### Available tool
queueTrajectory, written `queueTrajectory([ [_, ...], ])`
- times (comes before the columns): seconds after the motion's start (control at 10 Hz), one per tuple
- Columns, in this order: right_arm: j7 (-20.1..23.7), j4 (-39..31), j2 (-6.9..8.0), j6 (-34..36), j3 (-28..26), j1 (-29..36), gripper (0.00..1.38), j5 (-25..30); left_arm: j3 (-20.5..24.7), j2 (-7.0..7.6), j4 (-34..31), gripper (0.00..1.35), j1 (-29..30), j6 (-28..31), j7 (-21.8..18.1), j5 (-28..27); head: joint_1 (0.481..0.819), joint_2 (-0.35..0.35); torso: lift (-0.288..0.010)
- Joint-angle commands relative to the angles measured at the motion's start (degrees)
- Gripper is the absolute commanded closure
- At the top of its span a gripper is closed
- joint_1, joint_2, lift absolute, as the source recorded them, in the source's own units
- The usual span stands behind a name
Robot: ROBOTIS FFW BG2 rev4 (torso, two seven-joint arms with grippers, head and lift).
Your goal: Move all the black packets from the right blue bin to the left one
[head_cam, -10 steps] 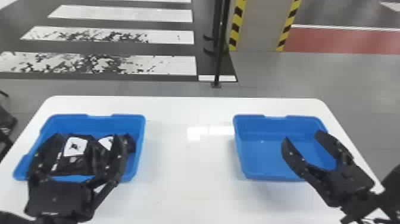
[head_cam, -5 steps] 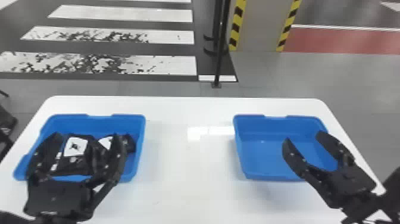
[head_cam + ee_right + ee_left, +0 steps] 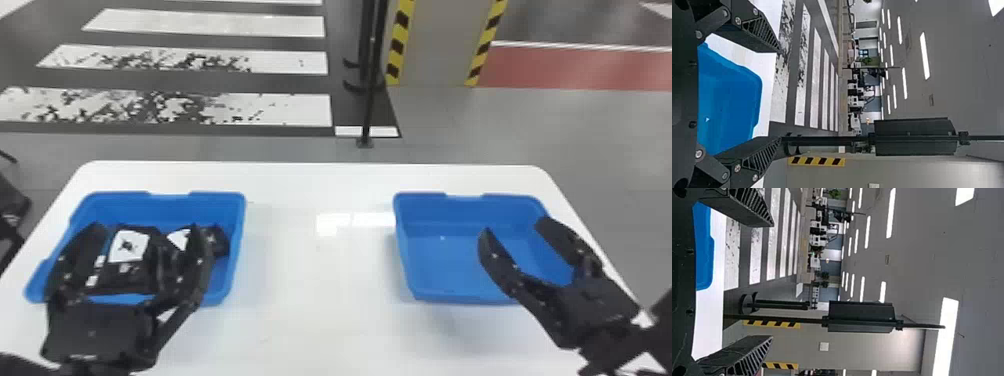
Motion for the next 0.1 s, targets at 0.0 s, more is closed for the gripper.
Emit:
queueTrajectory([
  [0.0, -0.3, -0.4, 0.05, -0.2, 0.0, 0.2, 0.25, 0.0, 0.0, 0.00, 0.0, 0.00, 0.0, -0.2, 0.0, 0.0, 0.695, -0.065, -0.140],
])
